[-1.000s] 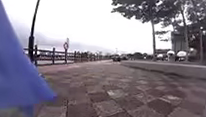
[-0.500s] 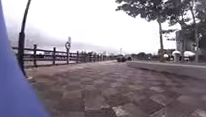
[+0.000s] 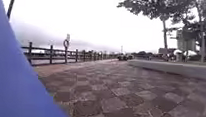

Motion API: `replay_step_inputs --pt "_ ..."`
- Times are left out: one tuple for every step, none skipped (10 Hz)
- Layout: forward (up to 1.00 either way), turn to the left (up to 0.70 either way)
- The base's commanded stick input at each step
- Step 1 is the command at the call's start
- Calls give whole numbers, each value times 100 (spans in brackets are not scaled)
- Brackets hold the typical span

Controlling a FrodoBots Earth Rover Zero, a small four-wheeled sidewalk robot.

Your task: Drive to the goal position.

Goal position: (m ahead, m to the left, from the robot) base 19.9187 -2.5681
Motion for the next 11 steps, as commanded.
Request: replay_step_inputs --pt "100 0" --pt "100 0" --pt "100 0" --pt "100 0" --pt "100 0" --pt "100 0" --pt "100 0" --pt "100 0" --pt "100 0" --pt "100 0" --pt "100 0"
